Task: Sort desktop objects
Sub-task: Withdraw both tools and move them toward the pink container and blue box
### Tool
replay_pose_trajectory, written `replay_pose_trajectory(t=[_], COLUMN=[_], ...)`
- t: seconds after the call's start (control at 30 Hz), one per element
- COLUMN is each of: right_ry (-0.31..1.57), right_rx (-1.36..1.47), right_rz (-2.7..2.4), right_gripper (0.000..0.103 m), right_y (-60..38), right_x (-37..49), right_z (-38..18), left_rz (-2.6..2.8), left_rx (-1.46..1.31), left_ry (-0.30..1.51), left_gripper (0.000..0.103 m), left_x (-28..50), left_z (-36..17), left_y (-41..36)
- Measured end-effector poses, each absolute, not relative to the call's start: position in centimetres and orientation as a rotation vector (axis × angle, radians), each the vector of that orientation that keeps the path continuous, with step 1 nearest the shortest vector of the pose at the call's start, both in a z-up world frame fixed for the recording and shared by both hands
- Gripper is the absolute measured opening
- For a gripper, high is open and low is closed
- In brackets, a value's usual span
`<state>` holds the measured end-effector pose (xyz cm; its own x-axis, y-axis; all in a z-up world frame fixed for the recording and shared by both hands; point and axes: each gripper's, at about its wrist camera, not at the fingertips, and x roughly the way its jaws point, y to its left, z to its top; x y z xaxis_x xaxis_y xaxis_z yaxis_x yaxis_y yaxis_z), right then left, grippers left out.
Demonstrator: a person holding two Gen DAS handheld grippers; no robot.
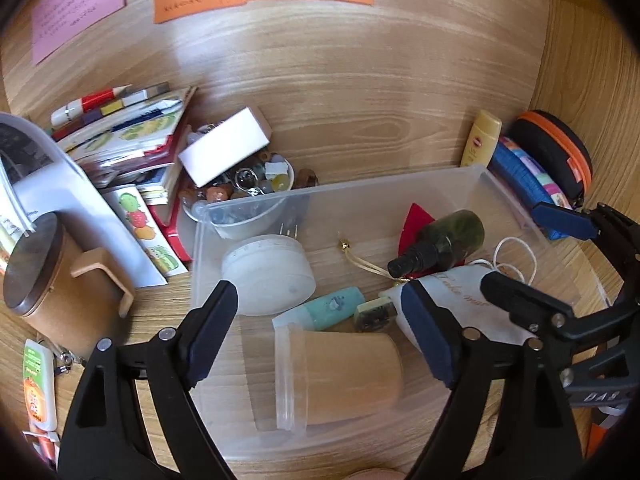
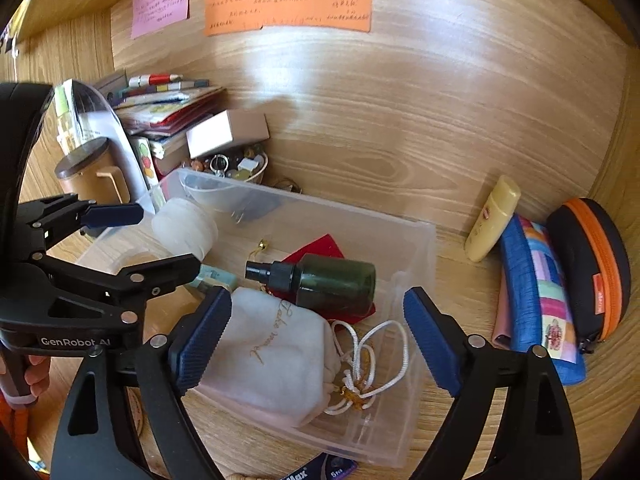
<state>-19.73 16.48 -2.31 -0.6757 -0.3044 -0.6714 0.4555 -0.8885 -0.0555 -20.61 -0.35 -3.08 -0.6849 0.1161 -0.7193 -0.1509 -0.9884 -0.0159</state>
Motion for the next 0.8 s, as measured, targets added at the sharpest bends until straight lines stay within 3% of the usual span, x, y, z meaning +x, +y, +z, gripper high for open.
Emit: replay_pose_trajectory(t=[0.33,0.53,0.8], right_ry=[0.252,0.242,0.278], right_rx=[0.933,0.885,0.849], right_rz=[-2.567,-2.608,-2.655], right_gripper=[0.093,0.099,0.100], right_y=[18.3,19.7,20.7], right_x=[-18.4,-16.0,-13.1], right_z=[-0.7,0.5,0.8], left_rz=[2.822,2.842,2.829], left_rx=[-1.080,-1.067,-1.086], left_ry=[0.006,-0.008,-0.049], left_gripper=[0.095,0.095,0.096], left_x=[-17.6,-15.2,-12.4], left_z=[-0.9,-1.0,-1.9], left_y=[-2.9,-4.0,-4.2])
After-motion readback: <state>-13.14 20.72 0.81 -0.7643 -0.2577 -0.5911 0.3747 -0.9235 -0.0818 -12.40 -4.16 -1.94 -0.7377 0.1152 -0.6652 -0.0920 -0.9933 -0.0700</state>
